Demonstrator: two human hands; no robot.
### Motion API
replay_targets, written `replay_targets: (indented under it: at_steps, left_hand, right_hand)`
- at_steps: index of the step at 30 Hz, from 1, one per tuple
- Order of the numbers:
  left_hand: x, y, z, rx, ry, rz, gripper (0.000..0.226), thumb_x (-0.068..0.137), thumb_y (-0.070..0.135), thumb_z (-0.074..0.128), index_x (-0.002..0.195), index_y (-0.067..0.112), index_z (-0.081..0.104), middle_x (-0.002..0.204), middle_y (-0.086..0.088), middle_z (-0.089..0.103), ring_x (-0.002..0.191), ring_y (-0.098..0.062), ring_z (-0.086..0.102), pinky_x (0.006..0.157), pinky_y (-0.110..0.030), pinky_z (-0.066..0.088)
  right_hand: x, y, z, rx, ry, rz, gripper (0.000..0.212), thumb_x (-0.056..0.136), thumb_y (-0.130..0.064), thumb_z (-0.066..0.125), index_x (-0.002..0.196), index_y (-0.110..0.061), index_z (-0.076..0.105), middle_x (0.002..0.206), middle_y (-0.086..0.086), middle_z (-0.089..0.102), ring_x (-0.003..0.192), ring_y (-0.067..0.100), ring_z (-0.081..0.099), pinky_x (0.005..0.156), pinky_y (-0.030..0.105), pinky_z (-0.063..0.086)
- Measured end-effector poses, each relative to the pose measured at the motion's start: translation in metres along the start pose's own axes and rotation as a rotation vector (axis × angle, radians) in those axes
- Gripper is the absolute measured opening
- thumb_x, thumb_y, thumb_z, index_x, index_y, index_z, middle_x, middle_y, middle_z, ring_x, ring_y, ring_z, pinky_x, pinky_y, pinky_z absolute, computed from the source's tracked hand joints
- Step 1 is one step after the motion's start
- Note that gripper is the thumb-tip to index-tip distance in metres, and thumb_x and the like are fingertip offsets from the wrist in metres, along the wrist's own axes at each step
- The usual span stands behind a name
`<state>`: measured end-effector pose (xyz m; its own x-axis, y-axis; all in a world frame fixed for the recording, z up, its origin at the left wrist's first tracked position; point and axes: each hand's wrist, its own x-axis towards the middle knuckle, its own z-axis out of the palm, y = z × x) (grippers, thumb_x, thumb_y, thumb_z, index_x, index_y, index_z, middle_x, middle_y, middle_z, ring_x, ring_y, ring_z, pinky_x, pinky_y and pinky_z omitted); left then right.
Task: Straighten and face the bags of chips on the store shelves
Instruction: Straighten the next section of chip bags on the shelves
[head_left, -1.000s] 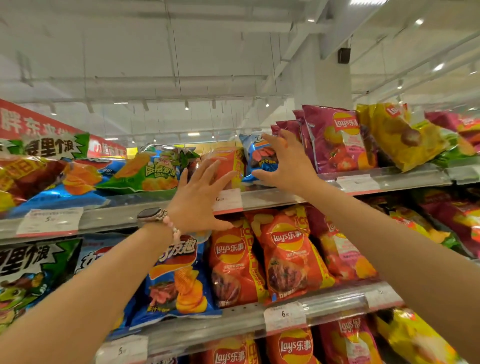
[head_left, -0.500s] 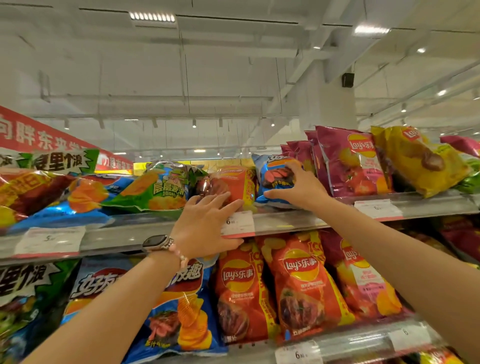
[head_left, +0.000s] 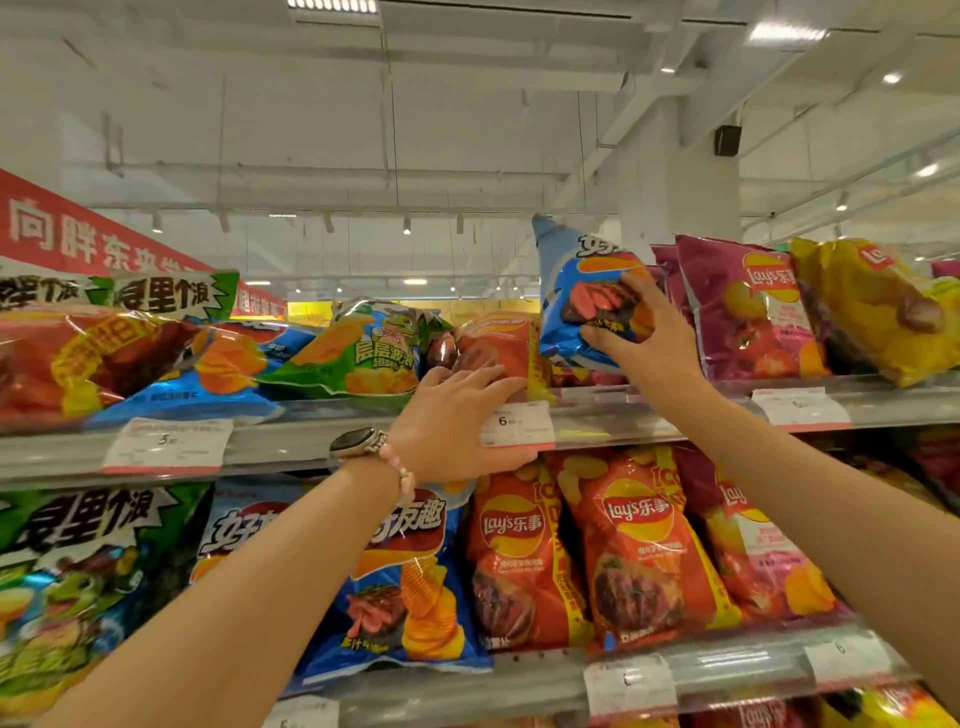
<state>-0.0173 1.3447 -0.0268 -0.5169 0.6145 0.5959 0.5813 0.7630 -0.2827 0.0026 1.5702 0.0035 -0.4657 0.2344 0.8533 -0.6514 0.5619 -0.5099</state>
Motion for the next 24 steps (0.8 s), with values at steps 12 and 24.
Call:
replay_targets:
  at_steps: [12,24]
  left_hand:
    - [-0.021,-0.096,-0.039,-0.143,0.125,-0.68,0.116,0.055,0.08,0.066,0.15,0.039,0.012,0.156,-0.017,0.016,0.144,-0.039,0.012,0.111,-0.061,0.022]
    - [-0.022,-0.088,-0.039,-0.522,0.371,-0.634,0.095,0.065,0.049,0.083,0.144,0.023,0.036,0.13,-0.002,0.058,0.115,-0.024,0.056,0.097,-0.044,0.048]
  right_hand:
    - [-0.009,-0.023,0.022,0.072,-0.068,-0.097,0.067,0.075,-0.018,0.078,0.135,-0.022,0.048,0.125,-0.003,0.056,0.113,0.01,0.055,0.096,0.022,0.046]
    - [-0.014,-0.028,0.036,0.119,-0.077,-0.083,0.069,0.076,-0.019,0.078,0.137,-0.02,0.045,0.124,-0.005,0.054,0.113,0.008,0.053,0.097,0.02,0.045]
